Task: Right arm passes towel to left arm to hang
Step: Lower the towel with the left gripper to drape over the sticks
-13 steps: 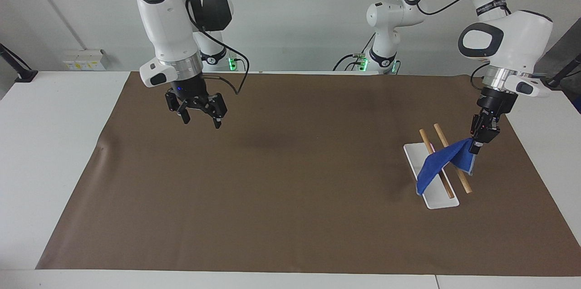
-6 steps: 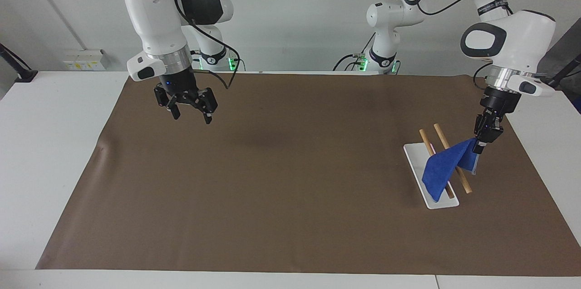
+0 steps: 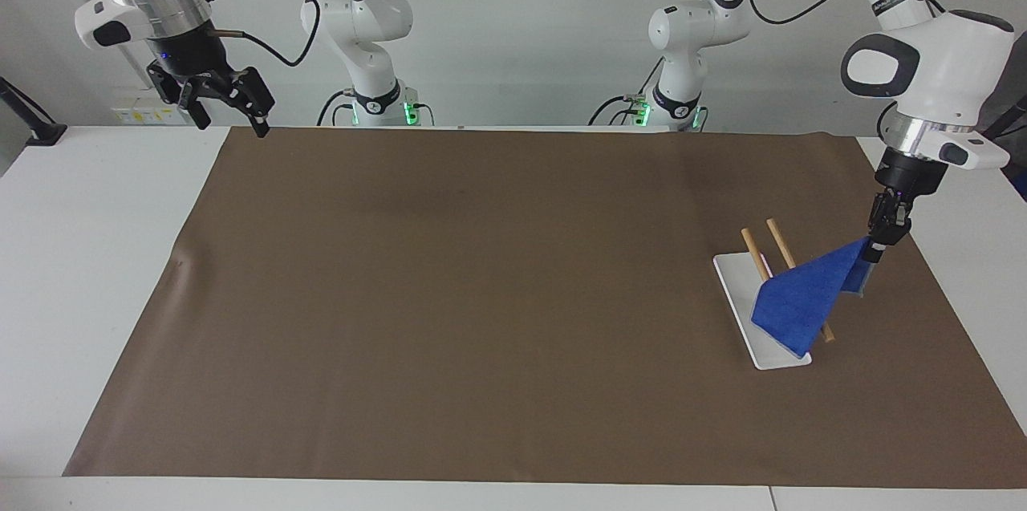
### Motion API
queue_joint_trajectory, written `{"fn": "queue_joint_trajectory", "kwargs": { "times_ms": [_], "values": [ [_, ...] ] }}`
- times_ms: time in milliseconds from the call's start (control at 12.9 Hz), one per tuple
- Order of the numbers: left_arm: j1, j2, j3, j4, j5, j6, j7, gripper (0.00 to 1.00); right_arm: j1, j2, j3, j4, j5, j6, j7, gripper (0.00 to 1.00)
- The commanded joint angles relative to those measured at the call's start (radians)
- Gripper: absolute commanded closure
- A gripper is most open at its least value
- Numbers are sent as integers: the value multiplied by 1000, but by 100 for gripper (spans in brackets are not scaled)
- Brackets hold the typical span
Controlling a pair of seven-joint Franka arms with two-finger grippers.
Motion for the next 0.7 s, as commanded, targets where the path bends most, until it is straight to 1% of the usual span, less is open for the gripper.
{"fn": "queue_joint_trajectory", "kwargs": {
  "times_ms": [0,78,233,310,466,543,621],
  "values": [
    [-60,-2,-7,83,115,-148,-204,100,-16,4,12,-1,-5,-25,2,0],
    [-98,-5,-8,86,120,-168,-272,100,-23,-4,15,-19,-5,-14,2,0],
    [-114,-8,-8,115,122,-277,-291,100,-29,-15,28,-38,-3,-14,4,0],
    [-116,-11,-8,118,132,-306,-291,100,-43,-15,36,-38,-5,-13,2,0],
    [-102,-30,-8,89,149,-332,-290,100,-106,-13,112,-32,-14,-14,2,0],
    [-99,-36,-3,86,160,-348,-290,100,-114,-13,131,-32,-17,-17,4,0],
    [-97,-36,2,83,171,-346,-288,100,-111,-15,131,-35,-16,-20,8,0]
  ]
}}
